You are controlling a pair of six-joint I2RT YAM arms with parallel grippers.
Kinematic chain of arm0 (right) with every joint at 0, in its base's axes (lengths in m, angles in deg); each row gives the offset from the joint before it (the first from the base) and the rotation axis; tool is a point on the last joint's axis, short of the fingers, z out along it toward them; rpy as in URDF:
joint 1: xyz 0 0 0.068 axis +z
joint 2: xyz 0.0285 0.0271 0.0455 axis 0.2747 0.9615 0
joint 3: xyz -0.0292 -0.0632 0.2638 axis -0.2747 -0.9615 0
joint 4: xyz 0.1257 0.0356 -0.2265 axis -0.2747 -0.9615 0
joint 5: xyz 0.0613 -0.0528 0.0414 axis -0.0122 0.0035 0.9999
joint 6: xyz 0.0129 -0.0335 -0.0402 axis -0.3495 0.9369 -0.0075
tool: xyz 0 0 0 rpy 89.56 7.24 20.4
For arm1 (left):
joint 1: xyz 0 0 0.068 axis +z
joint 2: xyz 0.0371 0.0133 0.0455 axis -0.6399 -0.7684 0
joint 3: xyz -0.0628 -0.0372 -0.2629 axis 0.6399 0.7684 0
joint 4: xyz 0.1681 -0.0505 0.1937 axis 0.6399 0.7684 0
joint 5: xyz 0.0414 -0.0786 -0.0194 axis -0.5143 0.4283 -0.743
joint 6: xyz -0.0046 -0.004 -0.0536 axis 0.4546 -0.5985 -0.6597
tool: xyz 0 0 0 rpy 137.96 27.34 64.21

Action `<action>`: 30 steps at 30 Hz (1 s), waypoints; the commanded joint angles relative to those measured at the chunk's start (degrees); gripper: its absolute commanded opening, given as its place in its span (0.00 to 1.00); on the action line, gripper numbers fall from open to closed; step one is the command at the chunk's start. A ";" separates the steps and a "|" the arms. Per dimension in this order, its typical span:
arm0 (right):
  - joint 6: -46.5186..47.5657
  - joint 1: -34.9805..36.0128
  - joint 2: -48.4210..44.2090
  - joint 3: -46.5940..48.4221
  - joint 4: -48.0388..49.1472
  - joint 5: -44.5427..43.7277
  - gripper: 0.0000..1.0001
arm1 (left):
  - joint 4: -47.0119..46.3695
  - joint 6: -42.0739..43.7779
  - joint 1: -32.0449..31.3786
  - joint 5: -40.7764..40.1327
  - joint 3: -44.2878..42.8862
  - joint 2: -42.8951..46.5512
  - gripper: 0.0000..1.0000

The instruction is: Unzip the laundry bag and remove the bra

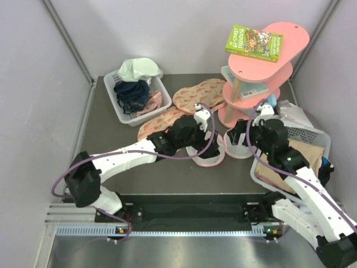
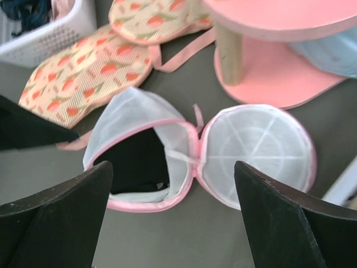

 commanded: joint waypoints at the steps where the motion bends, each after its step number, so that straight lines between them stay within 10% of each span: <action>1: 0.14 0.02 2.98 -2.19 6.50 8.63 0.88 | 3.57 1.66 1.98 -10.94 1.87 1.40 0.99; 18: -3.99 8.27 15.36 -8.09 17.40 10.23 0.83 | 1.99 -1.59 6.28 -6.01 5.56 -3.79 0.98; 30: -3.64 13.91 27.23 -4.31 22.41 6.62 0.82 | 1.82 -4.31 9.89 -3.82 9.51 -1.86 0.19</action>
